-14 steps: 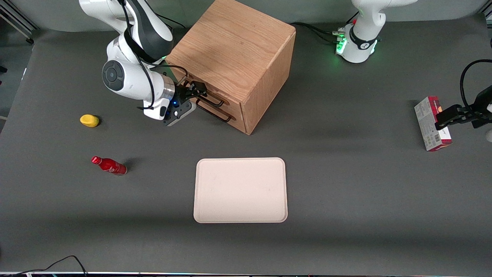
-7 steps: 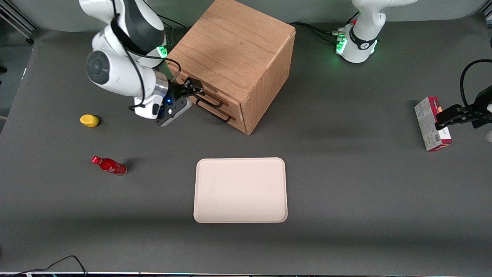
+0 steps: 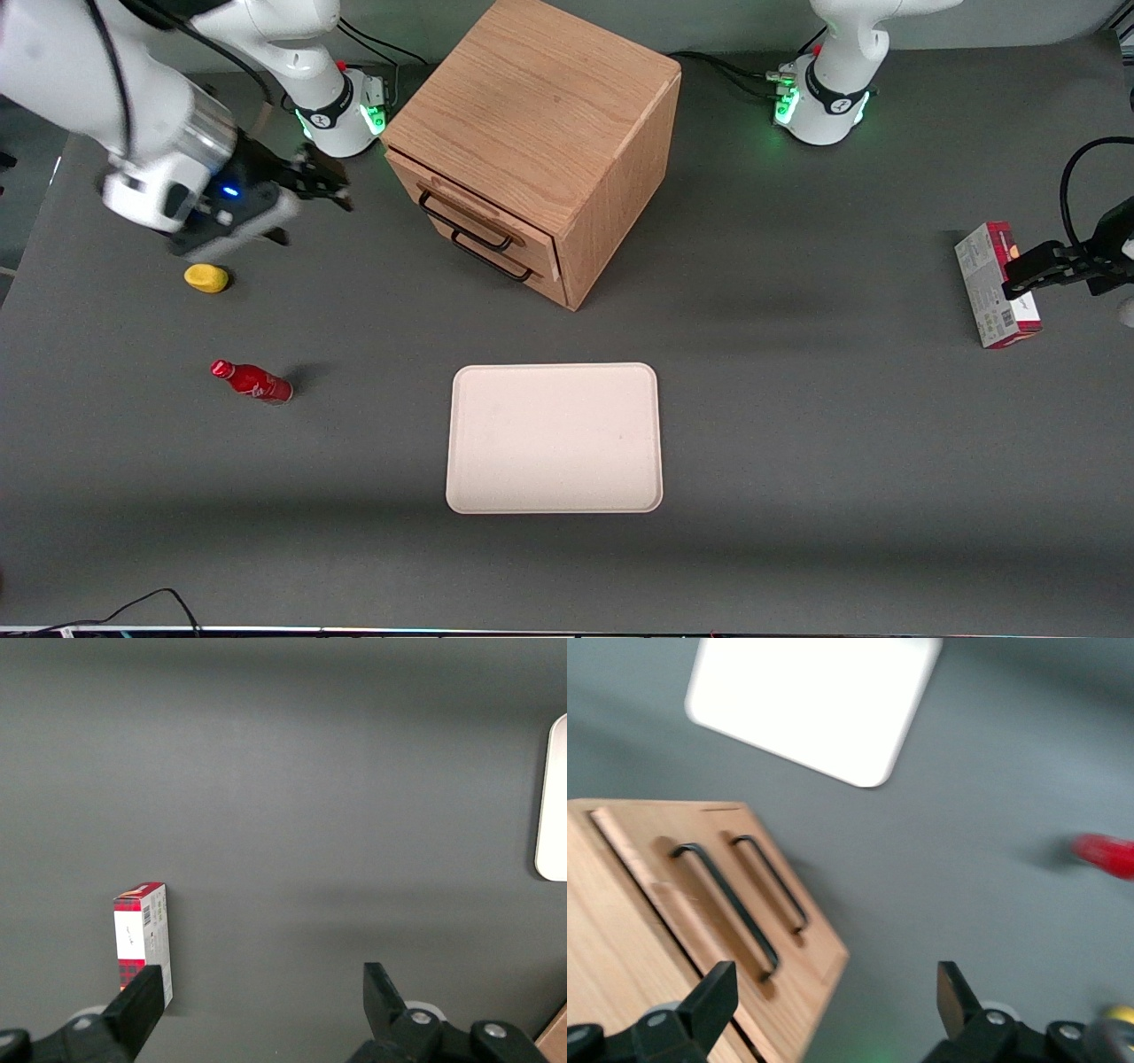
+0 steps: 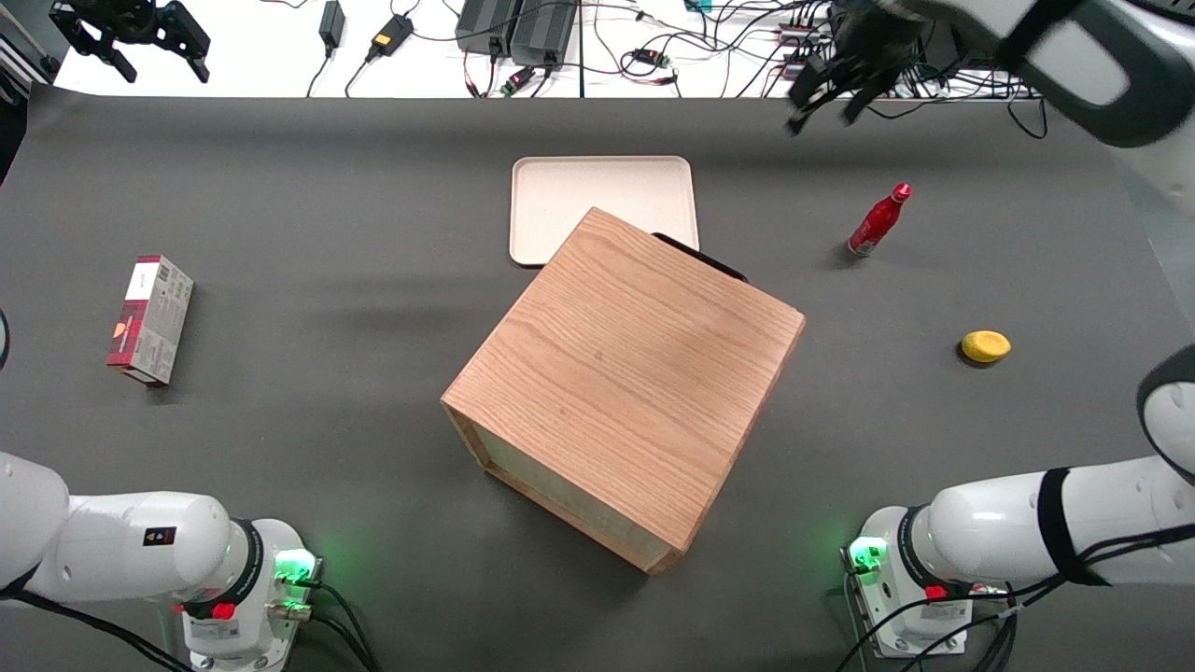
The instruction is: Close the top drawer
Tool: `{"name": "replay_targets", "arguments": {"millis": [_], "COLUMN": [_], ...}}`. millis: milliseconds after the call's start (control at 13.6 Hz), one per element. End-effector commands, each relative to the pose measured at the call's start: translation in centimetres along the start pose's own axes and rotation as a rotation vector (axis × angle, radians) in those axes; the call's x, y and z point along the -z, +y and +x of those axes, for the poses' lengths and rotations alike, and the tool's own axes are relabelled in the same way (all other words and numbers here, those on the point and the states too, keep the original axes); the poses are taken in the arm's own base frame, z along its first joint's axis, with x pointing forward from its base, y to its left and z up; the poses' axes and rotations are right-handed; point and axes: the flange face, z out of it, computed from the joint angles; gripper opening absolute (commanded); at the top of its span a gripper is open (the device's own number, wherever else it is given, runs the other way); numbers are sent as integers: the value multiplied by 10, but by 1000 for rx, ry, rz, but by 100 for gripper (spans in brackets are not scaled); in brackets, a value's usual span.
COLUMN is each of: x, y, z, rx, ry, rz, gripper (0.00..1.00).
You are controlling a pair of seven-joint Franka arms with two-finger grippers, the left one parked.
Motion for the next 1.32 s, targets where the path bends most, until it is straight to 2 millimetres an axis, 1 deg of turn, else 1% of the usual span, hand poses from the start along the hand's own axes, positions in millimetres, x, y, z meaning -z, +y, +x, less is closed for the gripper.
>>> {"name": "replay_targets", "arguments": {"millis": [0, 73, 147, 220, 293, 366, 440, 586, 660, 733, 806, 880, 953, 1173, 1246], "x": [49, 60, 63, 64, 64, 64, 64, 68, 68, 74, 76, 77, 77, 81, 76], "y": [-3, 10, 15, 21, 49, 60, 69, 110, 124, 134, 138, 140, 142, 147, 151], "z": [-50, -65, -79, -88, -96, -106, -111, -116, -112, -103, -92, -84, -83, -64, -57], "rx": [-169, -243, -276, -295, -350, -375, -393, -454, -473, -482, -488, -499, -488, -484, -491], "ry": [27, 22, 7, 3, -5, -6, -6, -5, -1, 9, 5, 3, 0, 7, -5], "rz": [-90, -119, -177, -200, -186, -179, -174, -150, -148, -141, -138, -139, -131, -138, -138], "gripper": [100, 100, 100, 100, 100, 100, 100, 100, 100, 100, 100, 100, 100, 100, 100]}}
